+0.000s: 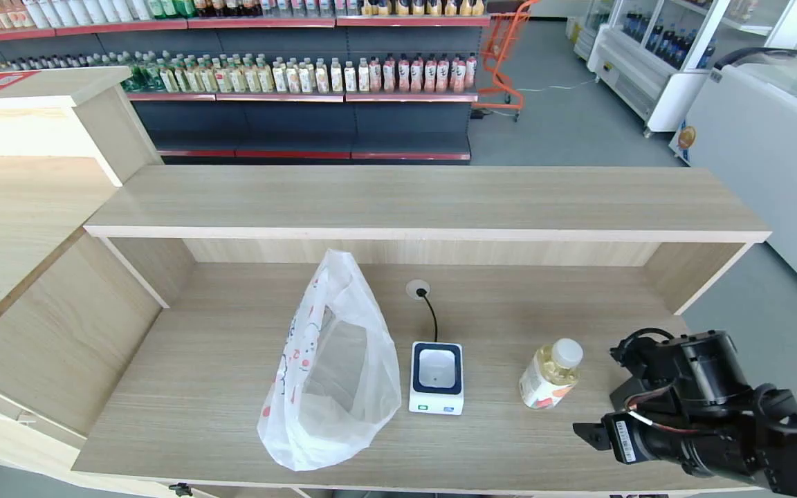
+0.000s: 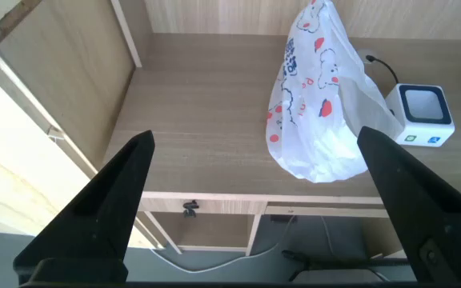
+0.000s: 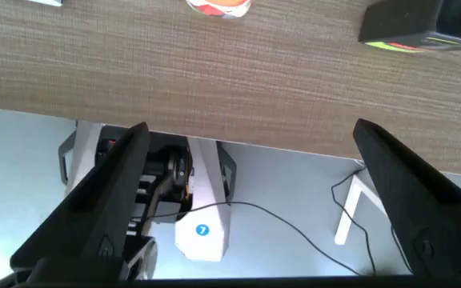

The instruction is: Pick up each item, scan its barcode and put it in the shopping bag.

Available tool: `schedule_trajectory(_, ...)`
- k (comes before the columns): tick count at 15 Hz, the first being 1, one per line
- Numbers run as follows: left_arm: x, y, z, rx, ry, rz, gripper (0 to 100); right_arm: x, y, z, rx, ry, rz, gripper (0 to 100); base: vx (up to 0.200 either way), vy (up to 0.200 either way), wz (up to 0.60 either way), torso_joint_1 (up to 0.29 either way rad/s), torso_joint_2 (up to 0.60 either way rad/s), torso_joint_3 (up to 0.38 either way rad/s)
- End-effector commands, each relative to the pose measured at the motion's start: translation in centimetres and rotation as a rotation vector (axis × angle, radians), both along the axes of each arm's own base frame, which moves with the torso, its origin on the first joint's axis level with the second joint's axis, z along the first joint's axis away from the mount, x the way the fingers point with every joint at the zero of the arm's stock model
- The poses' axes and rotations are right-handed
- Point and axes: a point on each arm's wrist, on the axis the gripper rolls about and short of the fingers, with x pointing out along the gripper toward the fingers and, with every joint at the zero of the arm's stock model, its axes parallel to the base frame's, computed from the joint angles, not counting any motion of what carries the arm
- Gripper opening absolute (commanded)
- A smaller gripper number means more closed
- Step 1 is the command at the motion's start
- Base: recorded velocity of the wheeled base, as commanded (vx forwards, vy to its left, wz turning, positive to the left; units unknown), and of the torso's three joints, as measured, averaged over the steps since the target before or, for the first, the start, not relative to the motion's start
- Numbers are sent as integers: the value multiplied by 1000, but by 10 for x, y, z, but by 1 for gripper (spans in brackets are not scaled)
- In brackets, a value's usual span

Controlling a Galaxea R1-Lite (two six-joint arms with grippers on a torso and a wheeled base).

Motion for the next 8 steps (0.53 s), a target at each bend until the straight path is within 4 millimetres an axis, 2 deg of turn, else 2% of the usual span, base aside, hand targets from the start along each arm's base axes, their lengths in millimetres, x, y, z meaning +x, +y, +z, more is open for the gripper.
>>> schedule_trajectory(1, 0, 0, 0, 0, -1, 0, 100, 18, 11, -46, -5, 45, -27, 100, 0, 0, 0, 0, 0, 0)
schedule_trajectory(6, 0, 0, 0, 0, -1, 0, 100, 43, 33, -72, 43, -141, 33, 100, 0, 0, 0, 0, 0, 0)
schedule_trajectory(8, 0, 0, 0, 0, -1, 0, 100, 49, 36, -79, -28, -214, 108, 100, 0, 0, 0, 0, 0, 0)
